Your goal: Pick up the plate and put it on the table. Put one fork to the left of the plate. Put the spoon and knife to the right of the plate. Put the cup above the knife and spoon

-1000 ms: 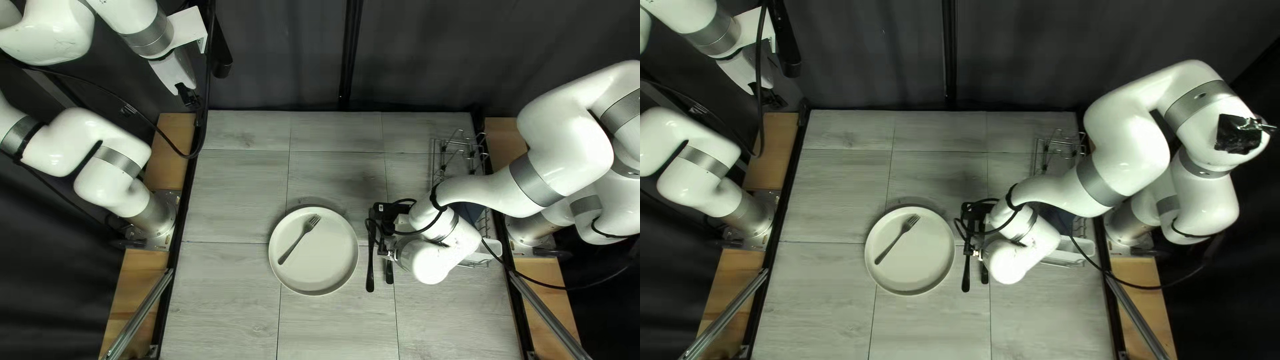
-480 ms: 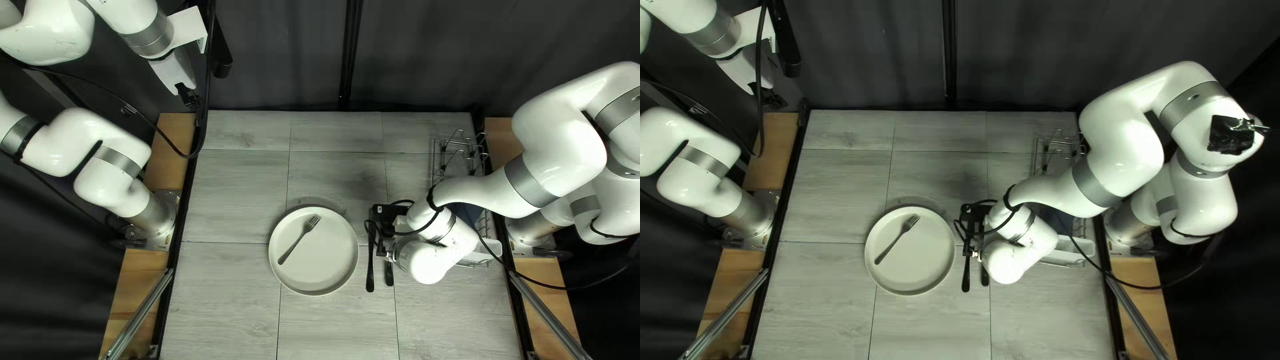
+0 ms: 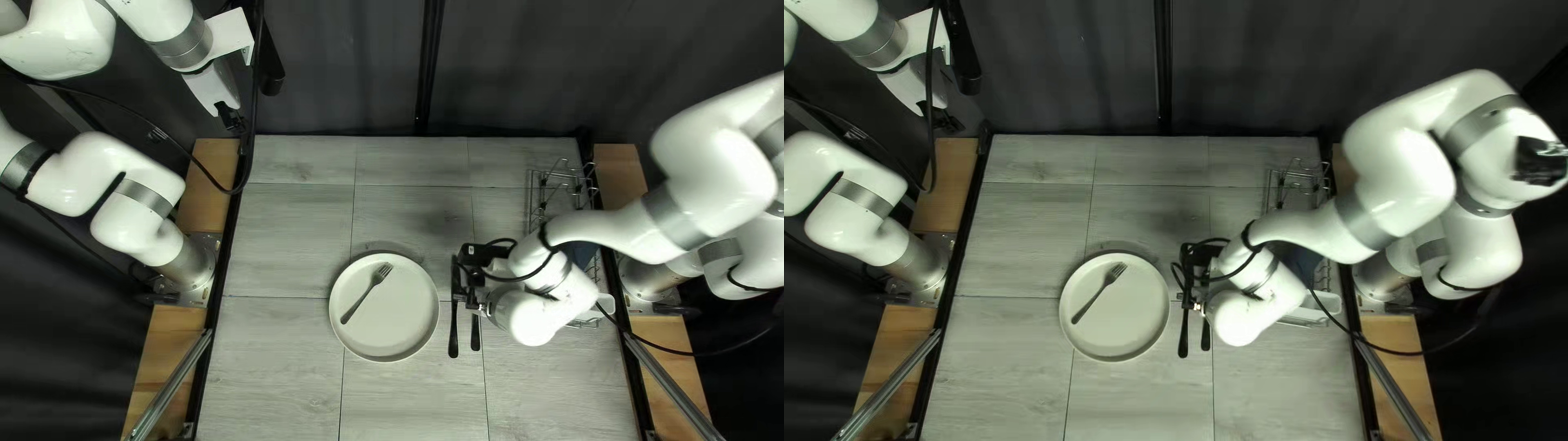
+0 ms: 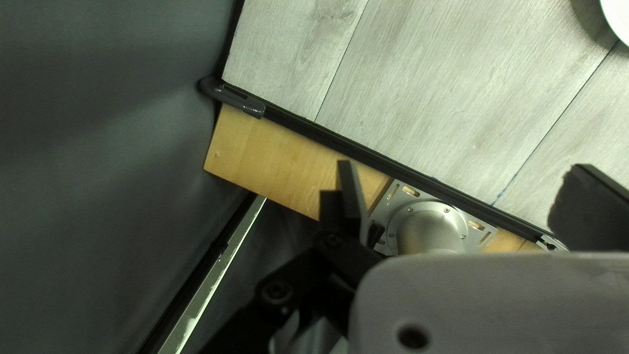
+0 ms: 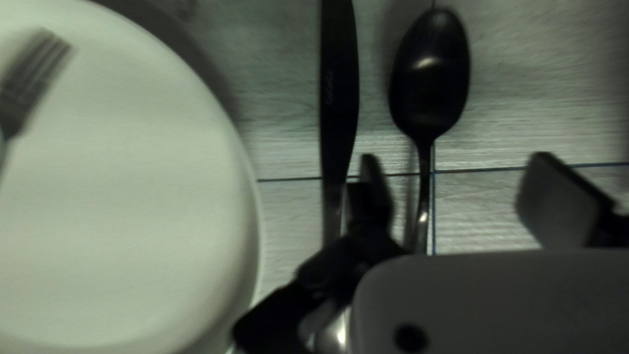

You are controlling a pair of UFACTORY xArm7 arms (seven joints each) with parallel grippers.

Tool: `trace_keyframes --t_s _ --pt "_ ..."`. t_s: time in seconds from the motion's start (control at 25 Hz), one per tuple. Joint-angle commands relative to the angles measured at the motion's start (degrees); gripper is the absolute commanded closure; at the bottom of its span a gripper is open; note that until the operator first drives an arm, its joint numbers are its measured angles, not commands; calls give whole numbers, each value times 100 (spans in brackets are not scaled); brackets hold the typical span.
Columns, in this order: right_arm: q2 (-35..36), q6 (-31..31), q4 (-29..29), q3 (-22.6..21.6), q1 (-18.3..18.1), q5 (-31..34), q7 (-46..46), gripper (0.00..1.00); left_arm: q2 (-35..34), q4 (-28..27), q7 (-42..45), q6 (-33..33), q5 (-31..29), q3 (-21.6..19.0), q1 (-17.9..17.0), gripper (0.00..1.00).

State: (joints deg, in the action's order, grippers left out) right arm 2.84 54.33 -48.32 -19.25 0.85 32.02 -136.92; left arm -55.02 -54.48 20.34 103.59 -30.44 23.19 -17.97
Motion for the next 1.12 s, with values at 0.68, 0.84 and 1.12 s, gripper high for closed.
trace_keyframes --t_s 0.68,0.84,1.12 --pt "1285 498 -2245 213 66 -417 -676 0 0 0 0 0 0 0 0 0" --pt "2081 836 -3112 333 91 -508 -822 0 0 0 0 0 0 0 0 0" --pt "2348 919 -3453 348 185 -371 -727 0 0 0 0 0 0 0 0 0"
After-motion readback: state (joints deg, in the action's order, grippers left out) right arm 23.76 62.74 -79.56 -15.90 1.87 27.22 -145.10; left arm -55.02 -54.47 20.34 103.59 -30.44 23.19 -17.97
